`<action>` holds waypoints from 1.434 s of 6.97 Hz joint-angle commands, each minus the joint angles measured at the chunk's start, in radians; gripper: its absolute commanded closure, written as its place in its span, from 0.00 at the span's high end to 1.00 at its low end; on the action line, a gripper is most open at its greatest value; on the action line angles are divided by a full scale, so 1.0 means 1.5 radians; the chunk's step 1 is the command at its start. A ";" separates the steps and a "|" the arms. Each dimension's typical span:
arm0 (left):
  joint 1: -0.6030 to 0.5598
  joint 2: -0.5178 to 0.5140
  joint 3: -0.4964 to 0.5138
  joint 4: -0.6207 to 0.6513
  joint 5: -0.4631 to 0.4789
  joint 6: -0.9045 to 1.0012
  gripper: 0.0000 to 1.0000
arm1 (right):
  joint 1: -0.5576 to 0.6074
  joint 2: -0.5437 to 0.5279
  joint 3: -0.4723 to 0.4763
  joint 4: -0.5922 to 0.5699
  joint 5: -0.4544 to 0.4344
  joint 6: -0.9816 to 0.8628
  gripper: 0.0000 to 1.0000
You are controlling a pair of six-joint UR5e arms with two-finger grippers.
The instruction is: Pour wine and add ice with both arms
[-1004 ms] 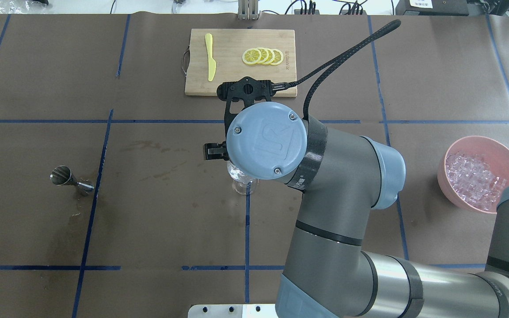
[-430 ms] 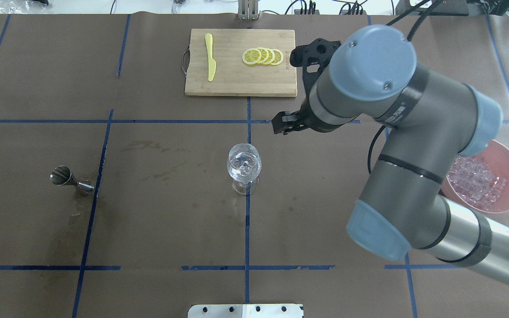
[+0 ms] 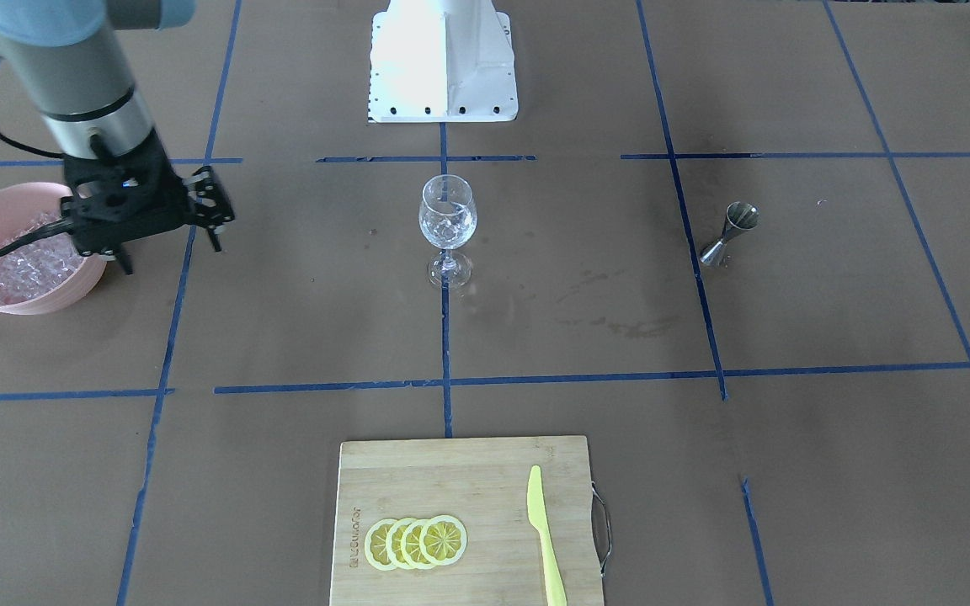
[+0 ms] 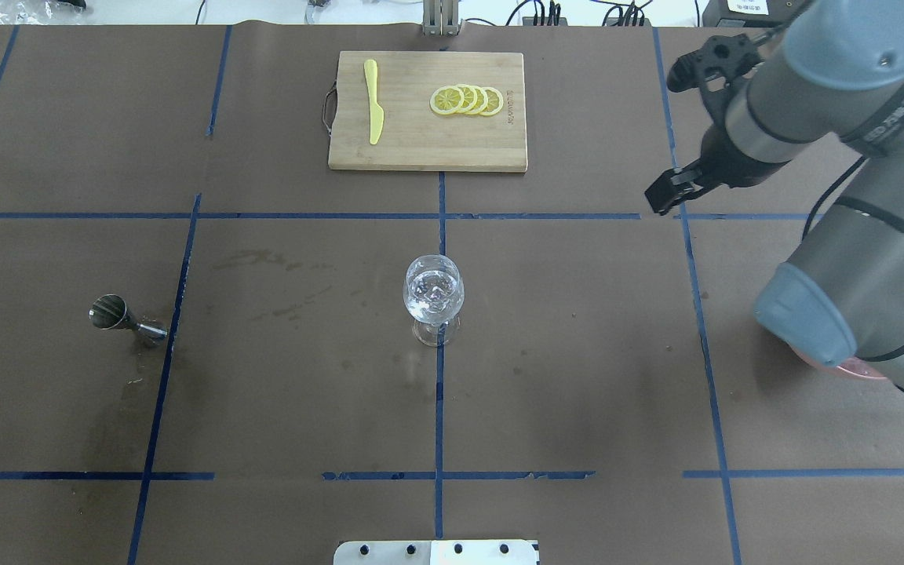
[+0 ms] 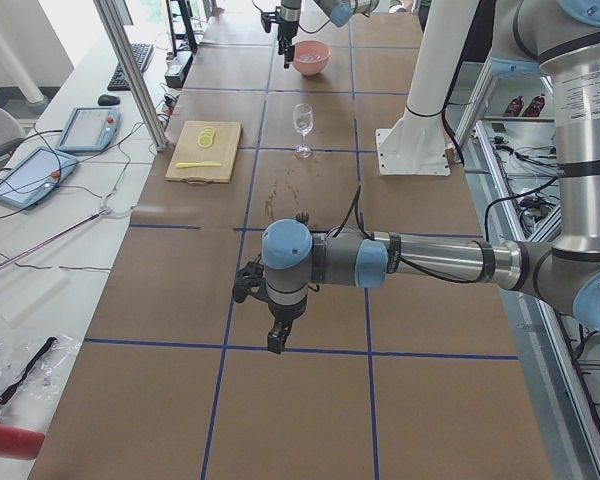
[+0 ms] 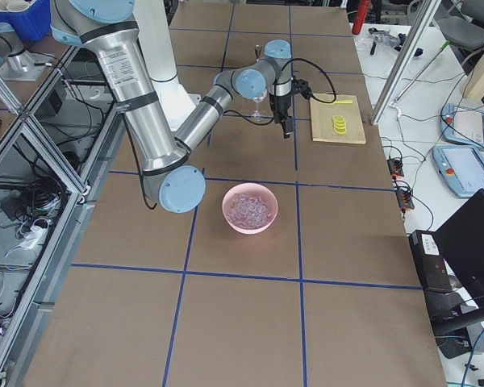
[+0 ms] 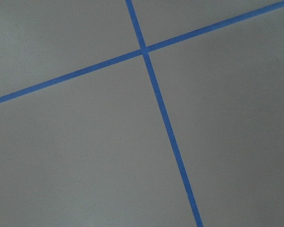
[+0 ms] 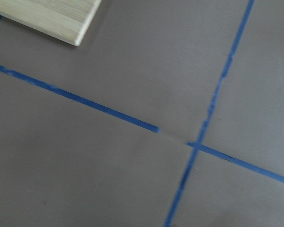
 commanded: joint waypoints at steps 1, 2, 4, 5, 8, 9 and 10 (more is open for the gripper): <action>-0.004 0.001 -0.006 -0.003 0.002 0.000 1.00 | 0.155 -0.149 -0.003 0.000 0.089 -0.242 1.00; -0.004 0.001 -0.006 -0.003 0.005 -0.001 1.00 | 0.230 -0.220 -0.008 0.000 0.141 -0.246 1.00; -0.005 0.009 0.002 0.001 0.004 -0.004 1.00 | 0.320 -0.316 -0.045 0.001 0.143 -0.266 1.00; -0.007 0.039 0.001 0.001 0.000 -0.005 1.00 | 0.340 -0.320 -0.082 0.000 0.148 -0.272 1.00; -0.037 0.056 0.002 0.001 -0.006 -0.008 1.00 | 0.410 -0.372 -0.102 0.001 0.165 -0.382 1.00; -0.038 0.056 0.001 -0.001 -0.026 -0.044 1.00 | 0.410 -0.382 -0.104 0.008 0.164 -0.386 1.00; -0.038 0.056 -0.001 -0.003 -0.028 -0.049 1.00 | 0.410 -0.399 -0.106 0.021 0.164 -0.388 1.00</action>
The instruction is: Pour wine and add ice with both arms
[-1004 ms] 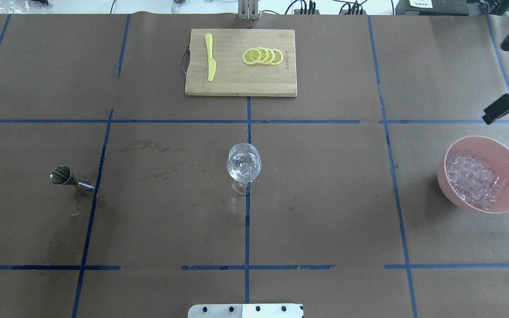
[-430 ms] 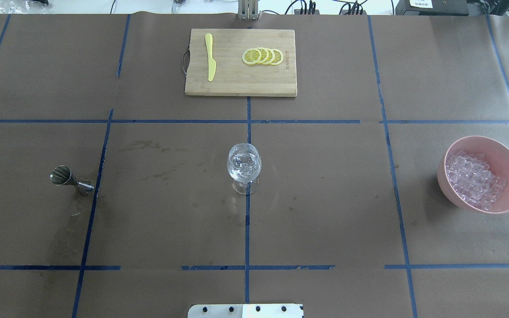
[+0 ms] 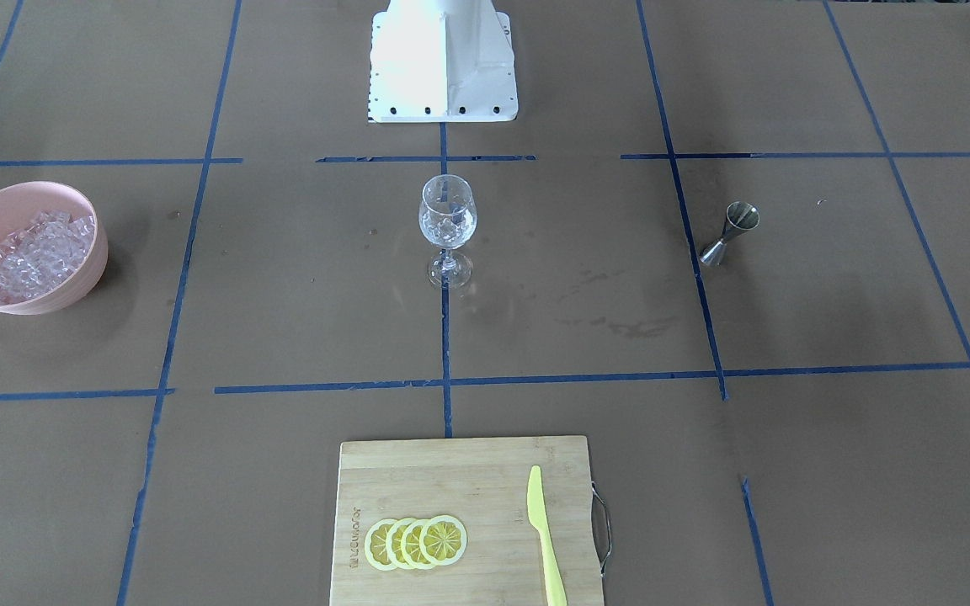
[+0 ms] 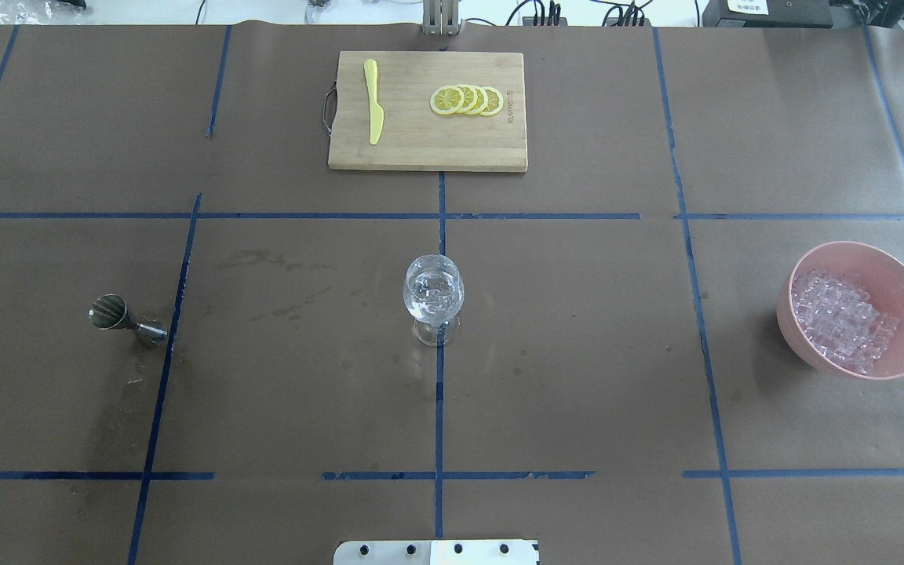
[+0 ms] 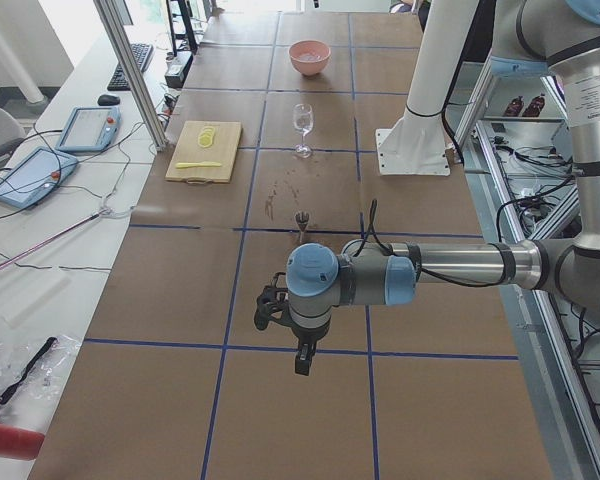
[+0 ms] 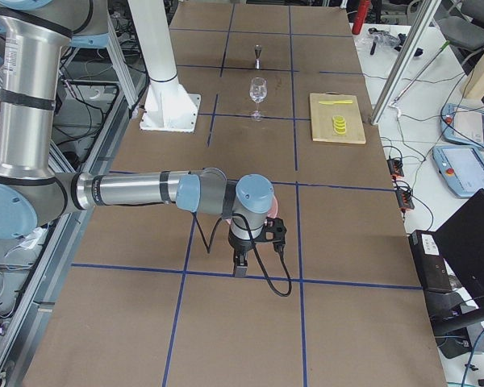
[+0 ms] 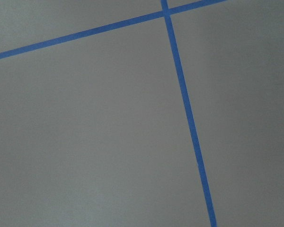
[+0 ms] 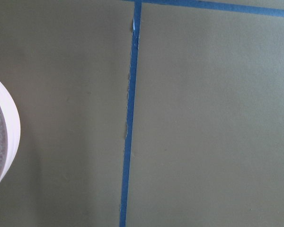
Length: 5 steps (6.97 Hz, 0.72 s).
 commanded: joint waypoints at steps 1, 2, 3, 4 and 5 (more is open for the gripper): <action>-0.001 -0.001 -0.006 -0.007 -0.016 -0.010 1.00 | 0.002 -0.031 -0.001 0.029 0.000 -0.003 1.00; 0.000 -0.009 -0.008 -0.005 -0.021 -0.009 1.00 | 0.002 -0.028 0.001 0.030 0.000 0.001 1.00; 0.001 -0.013 -0.010 -0.006 -0.021 -0.009 1.00 | 0.002 -0.027 0.000 0.030 0.000 0.002 1.00; 0.001 -0.013 -0.010 -0.006 -0.021 -0.009 1.00 | 0.002 -0.026 -0.001 0.030 0.001 0.002 1.00; 0.001 -0.014 -0.010 -0.006 -0.021 -0.008 1.00 | 0.002 -0.026 -0.001 0.030 0.001 0.001 1.00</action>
